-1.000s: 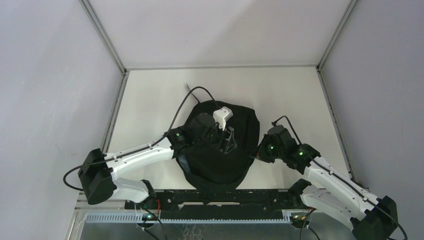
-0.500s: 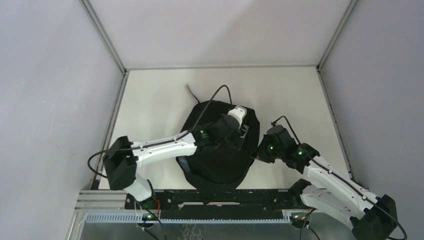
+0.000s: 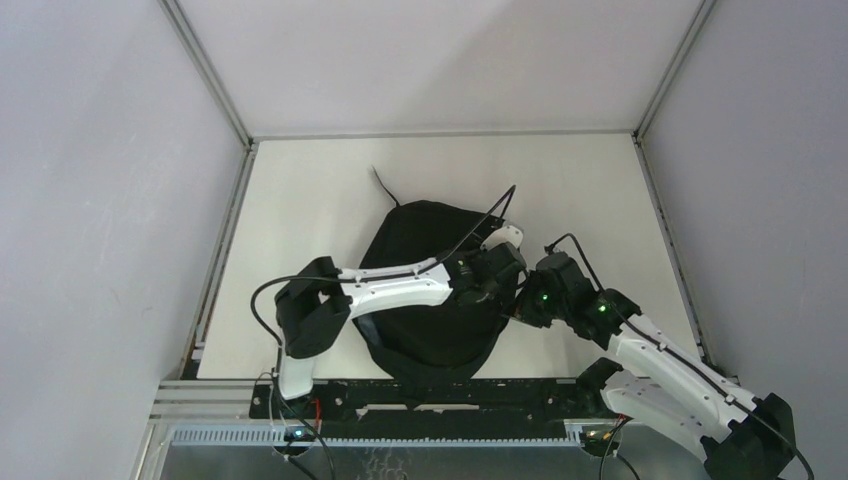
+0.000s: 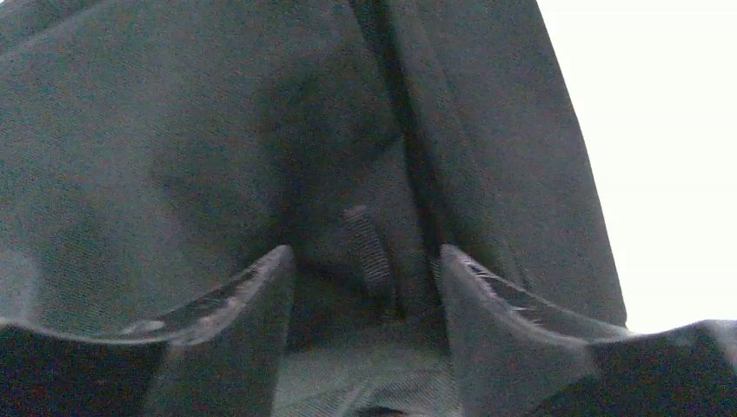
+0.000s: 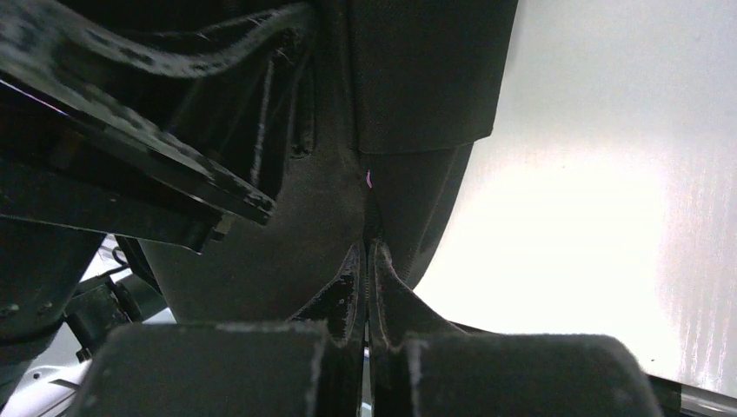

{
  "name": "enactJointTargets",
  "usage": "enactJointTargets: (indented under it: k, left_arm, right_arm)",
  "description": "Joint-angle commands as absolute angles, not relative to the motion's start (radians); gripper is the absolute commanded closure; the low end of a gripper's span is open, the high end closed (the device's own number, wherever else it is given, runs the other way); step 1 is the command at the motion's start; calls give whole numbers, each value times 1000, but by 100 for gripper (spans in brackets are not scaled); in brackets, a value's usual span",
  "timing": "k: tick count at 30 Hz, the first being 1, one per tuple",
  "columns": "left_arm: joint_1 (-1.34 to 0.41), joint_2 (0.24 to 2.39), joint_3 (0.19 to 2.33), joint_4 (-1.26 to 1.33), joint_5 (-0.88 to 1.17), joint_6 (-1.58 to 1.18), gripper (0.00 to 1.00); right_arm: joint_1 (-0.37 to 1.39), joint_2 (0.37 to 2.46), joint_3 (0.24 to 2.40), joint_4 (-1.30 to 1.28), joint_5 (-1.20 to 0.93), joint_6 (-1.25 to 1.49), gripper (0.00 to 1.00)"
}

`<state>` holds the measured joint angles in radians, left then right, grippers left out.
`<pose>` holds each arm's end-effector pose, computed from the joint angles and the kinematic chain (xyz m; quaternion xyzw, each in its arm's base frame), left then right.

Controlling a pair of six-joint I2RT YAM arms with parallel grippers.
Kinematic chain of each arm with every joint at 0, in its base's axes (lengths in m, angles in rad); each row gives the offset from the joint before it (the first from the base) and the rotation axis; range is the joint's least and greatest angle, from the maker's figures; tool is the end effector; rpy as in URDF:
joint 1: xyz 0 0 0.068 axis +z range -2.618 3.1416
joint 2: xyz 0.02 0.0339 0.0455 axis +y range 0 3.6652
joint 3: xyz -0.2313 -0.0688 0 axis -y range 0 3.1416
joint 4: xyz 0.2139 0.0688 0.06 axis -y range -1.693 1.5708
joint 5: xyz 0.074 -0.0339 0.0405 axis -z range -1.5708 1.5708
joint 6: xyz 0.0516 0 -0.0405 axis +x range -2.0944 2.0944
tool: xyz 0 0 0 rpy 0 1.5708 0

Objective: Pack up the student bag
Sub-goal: Zip the student bag at the center of the board.

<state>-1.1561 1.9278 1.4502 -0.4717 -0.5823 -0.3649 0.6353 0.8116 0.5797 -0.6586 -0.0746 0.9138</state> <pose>0.1817 -0.3424 0.1900 0.2705 0.8754 -0.0039 0.4006 0.1278 0.0990 0.1930 0.1184 0.9347 0.2583 0.2137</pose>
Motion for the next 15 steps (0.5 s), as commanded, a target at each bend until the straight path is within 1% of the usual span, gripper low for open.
enactJointTargets:
  k: [1, 2, 3, 5, 6, 10, 15]
  left_arm:
    - [-1133, 1925, 1511, -497, -646, -385, 43]
    - [-1127, 1923, 1513, -497, -648, -388, 52]
    - [-1121, 1920, 1517, -497, -648, -389, 64]
    - [-1113, 1903, 1524, -490, -626, -380, 94]
    - [-1109, 1890, 1530, -484, -601, -367, 99]
    - [-1078, 1836, 1535, -438, -474, -351, 100]
    - [-972, 1802, 1557, -419, -346, -405, 100]
  right_arm:
    - [629, 780, 579, -661, -63, 903, 100]
    - [627, 777, 576, -660, -65, 904, 100]
    - [627, 774, 574, -658, -67, 904, 100]
    - [626, 778, 567, -650, -72, 903, 100]
    - [626, 783, 564, -647, -77, 903, 100]
    - [634, 795, 554, -623, -116, 911, 100]
    - [683, 753, 554, -619, -149, 948, 100]
